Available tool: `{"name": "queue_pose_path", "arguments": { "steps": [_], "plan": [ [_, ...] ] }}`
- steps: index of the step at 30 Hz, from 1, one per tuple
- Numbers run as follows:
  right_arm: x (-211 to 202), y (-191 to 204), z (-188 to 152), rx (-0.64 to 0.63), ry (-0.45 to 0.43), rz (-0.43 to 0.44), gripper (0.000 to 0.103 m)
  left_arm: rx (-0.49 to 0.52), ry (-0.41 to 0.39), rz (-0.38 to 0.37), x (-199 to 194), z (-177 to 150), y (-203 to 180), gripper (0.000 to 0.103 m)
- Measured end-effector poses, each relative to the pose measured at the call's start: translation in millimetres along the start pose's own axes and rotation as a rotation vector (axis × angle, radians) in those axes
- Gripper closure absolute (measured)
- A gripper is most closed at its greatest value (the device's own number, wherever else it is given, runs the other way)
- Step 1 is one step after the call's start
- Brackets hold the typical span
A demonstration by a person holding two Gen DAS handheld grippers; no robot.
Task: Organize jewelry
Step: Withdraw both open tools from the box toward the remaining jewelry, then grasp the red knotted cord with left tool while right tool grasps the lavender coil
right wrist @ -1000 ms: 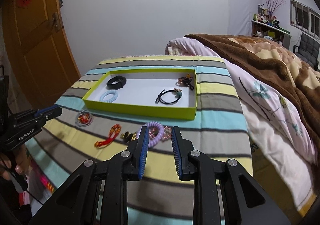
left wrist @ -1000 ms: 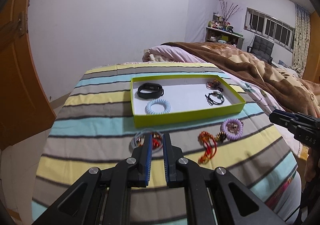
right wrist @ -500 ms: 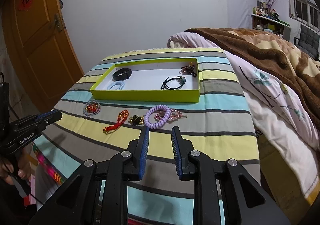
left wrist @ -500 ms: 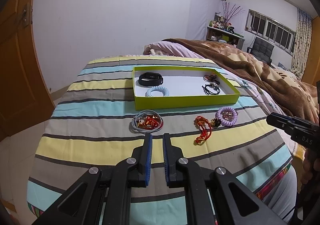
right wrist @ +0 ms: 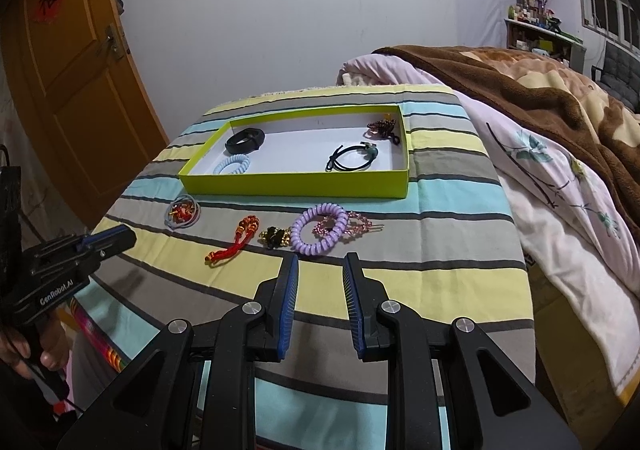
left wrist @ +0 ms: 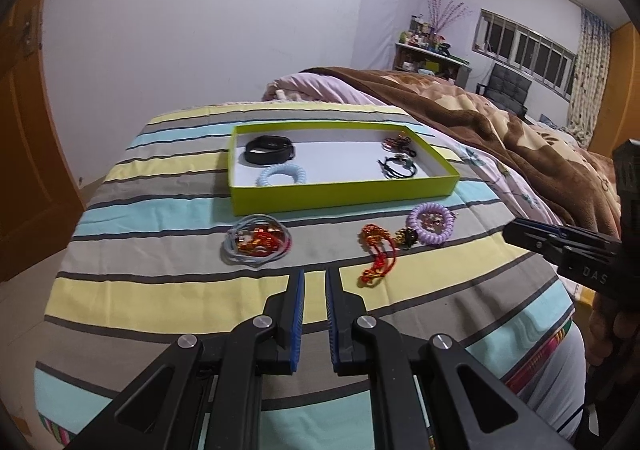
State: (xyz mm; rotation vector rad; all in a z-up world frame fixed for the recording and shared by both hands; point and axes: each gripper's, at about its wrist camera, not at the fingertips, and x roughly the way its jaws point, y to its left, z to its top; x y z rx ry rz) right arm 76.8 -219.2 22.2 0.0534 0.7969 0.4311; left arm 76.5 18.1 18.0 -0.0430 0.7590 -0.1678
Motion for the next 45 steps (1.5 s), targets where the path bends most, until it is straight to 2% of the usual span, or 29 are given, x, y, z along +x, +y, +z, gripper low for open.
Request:
{"name": "queue_pose_path", "arguments": {
  "steps": [4, 7, 21, 27, 32, 35, 41, 45],
  "plan": [
    [6.1, -3.1, 0.9, 0.019, 0.016, 0.005, 0.079, 0.03, 0.009, -0.032, 6.3, 1.3, -10.5, 0.092],
    [10.2, -5.3, 1.1, 0.032, 0.026, 0.007, 0.079, 0.044, 0.013, -0.049, 9.2, 1.5, -15.6, 0.084],
    [32.5, -7.6, 4.0, 0.065, 0.07, 0.055, 0.079, 0.098, 0.06, -0.118, 37.0, 0.9, -32.8, 0.082],
    [37.8, -11.4, 5.0, 0.074, 0.081, 0.058, 0.079, 0.115, 0.081, -0.121, 51.5, 2.2, -37.9, 0.08],
    [46.8, -15.0, 6.2, 0.086, 0.1, 0.063, 0.079, 0.087, 0.064, -0.116, 51.8, 7.0, -31.0, 0.079],
    [53.4, -17.8, 7.0, 0.108, 0.11, 0.073, 0.079, 0.086, 0.062, -0.125, 52.9, 8.5, -30.4, 0.07],
    [64.0, -23.3, 11.1, 0.152, 0.121, 0.098, 0.079, 0.121, 0.082, -0.151, 60.9, 6.5, -41.0, 0.069],
    [71.2, -25.1, 14.2, 0.166, 0.129, 0.109, 0.079, 0.142, 0.106, -0.139, 73.3, 5.0, -47.3, 0.069]
  ]
}}
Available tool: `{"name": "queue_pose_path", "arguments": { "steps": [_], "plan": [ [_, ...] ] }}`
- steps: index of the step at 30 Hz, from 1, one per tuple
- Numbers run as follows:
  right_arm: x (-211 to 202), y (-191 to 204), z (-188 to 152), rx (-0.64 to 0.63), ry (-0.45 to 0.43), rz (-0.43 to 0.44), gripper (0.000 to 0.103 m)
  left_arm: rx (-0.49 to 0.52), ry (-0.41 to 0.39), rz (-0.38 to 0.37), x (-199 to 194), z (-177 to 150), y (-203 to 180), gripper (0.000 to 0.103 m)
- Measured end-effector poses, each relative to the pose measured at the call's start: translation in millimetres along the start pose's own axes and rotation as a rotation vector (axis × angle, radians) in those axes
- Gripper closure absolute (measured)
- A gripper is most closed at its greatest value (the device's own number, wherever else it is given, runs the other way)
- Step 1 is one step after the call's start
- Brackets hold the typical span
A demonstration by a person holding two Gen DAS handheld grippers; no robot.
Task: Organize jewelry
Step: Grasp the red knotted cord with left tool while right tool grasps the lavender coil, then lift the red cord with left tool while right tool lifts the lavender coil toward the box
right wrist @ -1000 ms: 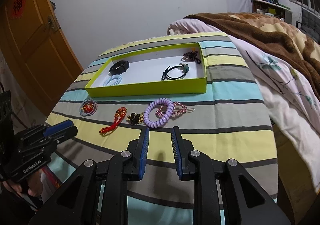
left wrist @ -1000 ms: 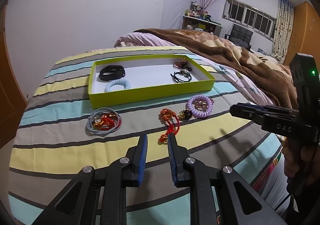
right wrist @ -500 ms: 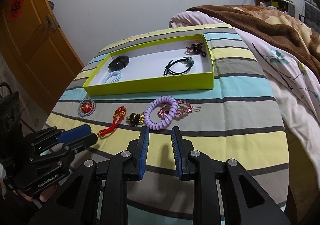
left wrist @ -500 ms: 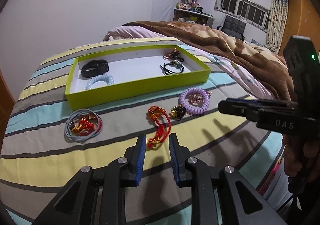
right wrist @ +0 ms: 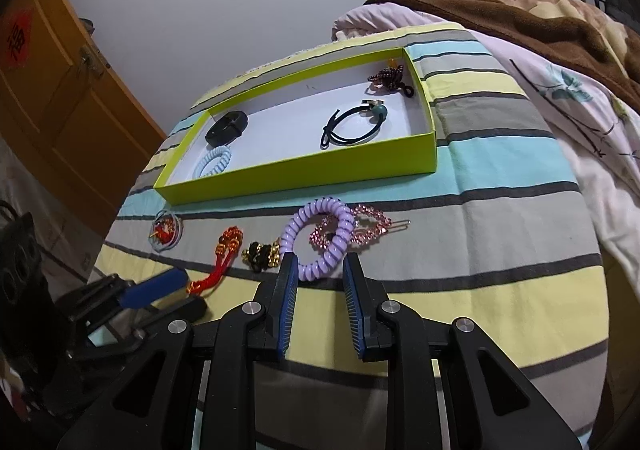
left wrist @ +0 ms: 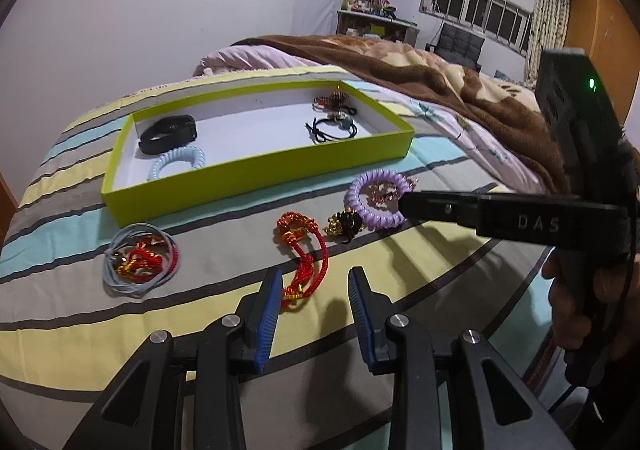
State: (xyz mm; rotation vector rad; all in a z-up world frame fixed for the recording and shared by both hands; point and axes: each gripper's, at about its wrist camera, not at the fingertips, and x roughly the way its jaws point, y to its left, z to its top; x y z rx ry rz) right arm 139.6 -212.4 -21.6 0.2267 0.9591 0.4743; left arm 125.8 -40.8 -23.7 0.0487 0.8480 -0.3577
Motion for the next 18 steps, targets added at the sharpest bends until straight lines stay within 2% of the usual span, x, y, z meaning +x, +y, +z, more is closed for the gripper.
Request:
{"name": "queue_pose_path", "arguments": {
  "steps": [6, 12, 14, 18],
  "plan": [
    [8.6, -2.5, 3.4, 0.028, 0.012, 0.006, 0.079, 0.01, 0.022, 0.04, 11.0, 1.8, -2.5, 0.07],
    [13.1, -3.2, 6.0, 0.037, 0.015, -0.005, 0.079, 0.015, 0.015, 0.085, 14.1, 3.1, -3.2, 0.088],
    [13.4, -2.6, 6.2, 0.03, 0.011, -0.027, 0.088, 0.009, 0.012, 0.087, 13.2, 2.7, -1.8, 0.092],
    [8.4, -1.5, 4.6, 0.015, -0.008, -0.031, 0.093, -0.016, 0.004, 0.075, 11.2, 2.2, 3.2, 0.097]
  ]
}}
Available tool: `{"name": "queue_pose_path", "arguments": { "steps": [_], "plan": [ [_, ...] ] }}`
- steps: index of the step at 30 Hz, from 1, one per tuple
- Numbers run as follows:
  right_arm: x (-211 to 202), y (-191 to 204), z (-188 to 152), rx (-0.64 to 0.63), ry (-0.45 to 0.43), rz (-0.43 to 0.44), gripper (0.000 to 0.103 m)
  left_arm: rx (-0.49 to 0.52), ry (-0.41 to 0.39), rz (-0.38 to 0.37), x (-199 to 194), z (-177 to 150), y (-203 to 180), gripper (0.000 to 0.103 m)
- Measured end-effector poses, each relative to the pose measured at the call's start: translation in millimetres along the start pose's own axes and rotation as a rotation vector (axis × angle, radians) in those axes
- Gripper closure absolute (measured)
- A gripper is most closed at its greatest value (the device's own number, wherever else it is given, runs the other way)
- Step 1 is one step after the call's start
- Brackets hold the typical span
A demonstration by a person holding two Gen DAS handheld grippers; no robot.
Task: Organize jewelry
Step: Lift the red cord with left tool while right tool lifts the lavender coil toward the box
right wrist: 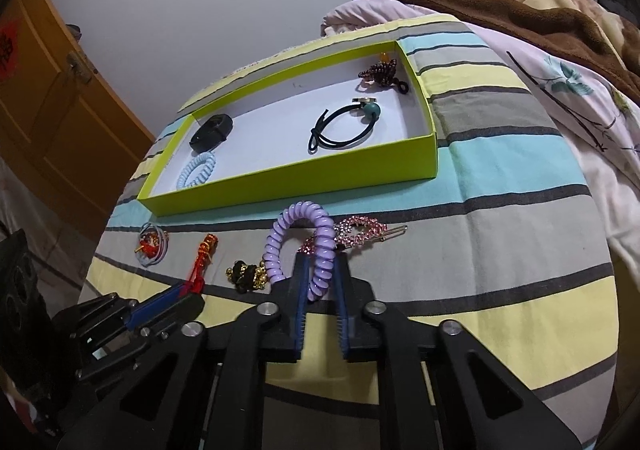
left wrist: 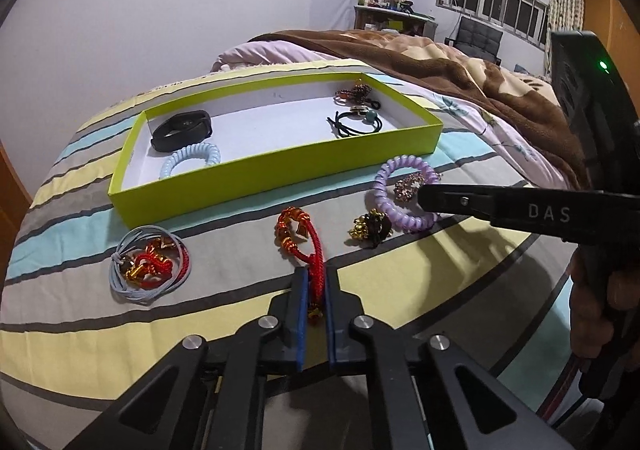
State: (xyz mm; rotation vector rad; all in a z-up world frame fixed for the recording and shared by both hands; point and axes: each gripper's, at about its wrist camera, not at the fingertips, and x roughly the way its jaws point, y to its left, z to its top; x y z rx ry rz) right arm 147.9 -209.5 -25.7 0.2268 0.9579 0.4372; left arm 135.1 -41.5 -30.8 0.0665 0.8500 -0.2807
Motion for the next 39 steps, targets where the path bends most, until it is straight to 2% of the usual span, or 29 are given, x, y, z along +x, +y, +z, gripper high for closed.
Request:
{"name": "queue_pose_path", "arguments": {
  "steps": [21, 30, 39],
  "plan": [
    [-51.2, 16.2, -6.0, -0.065, -0.112, 0.026, 0.094, -0.114, -0.128, -0.038, -51.7, 3.0, 28.0, 0.097],
    [-59.0, 20.1, 14.6, -0.104, -0.155, 0.013, 0.094, -0.126, -0.174, 0.002, -61.6, 28.0, 49.0, 0.097],
    [-43.6, 7.1, 47.8, -0.095, -0.162, -0.011, 0.094, -0.132, -0.167, 0.065, -39.8, 59.3, 78.3, 0.097]
  ]
}}
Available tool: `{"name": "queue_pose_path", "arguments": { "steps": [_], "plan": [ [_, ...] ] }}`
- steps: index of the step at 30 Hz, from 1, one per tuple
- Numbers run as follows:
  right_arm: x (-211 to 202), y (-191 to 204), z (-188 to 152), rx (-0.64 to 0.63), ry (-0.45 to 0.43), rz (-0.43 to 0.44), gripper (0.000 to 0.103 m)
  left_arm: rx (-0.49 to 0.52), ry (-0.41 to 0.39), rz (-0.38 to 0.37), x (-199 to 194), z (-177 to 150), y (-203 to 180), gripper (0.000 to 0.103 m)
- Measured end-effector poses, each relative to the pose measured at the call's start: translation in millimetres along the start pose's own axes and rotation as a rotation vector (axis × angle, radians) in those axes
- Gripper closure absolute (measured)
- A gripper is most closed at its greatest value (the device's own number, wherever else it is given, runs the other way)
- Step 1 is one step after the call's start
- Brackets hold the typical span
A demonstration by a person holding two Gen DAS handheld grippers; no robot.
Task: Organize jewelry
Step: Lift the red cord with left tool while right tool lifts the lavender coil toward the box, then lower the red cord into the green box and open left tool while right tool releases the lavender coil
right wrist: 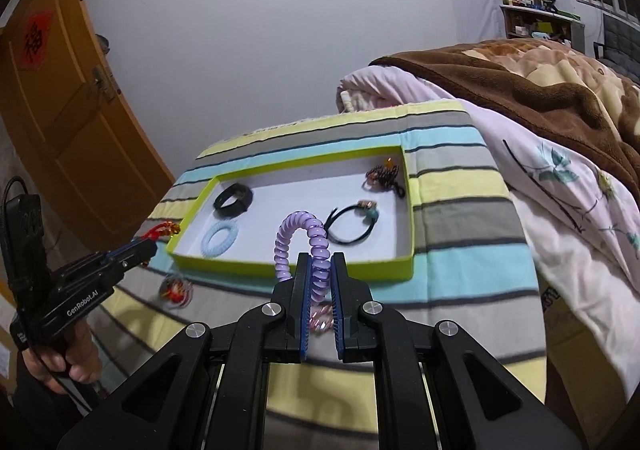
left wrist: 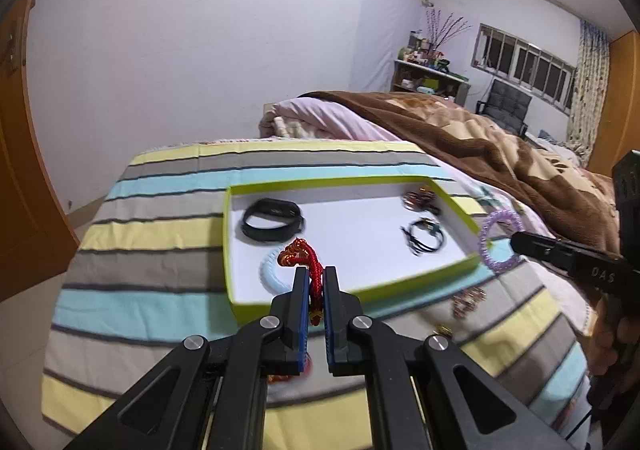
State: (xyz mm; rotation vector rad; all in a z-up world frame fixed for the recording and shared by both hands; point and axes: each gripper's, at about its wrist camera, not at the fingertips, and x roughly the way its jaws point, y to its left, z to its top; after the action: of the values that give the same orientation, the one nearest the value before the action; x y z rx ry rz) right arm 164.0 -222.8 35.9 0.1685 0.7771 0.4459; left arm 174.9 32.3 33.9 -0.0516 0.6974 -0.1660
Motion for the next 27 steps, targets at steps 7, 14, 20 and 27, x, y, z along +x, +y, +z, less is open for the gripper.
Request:
{"name": "queue_pose_path", "arguments": {
  "steps": [7, 14, 20, 27],
  "plan": [
    [29.9, -15.6, 21.1, 0.005, 0.027, -0.039, 0.094, 0.025, 0.033, 0.032, 32.8, 13.5, 6.2, 0.097],
    [62.0, -21.5, 26.7, -0.002, 0.094, -0.071, 0.094, 0.018, 0.091, 0.076, 66.5, 16.8, 15.5, 0.097],
    [77.6, -25.2, 25.6, 0.0, 0.132, -0.096, 0.094, 0.019, 0.13, 0.107, 81.8, 15.4, 18.2, 0.097],
    [78.9, -27.8, 24.3, 0.004, 0.144, -0.113, 0.094, -0.012, 0.157, 0.11, 89.1, 11.2, 25.7, 0.097]
  ]
}}
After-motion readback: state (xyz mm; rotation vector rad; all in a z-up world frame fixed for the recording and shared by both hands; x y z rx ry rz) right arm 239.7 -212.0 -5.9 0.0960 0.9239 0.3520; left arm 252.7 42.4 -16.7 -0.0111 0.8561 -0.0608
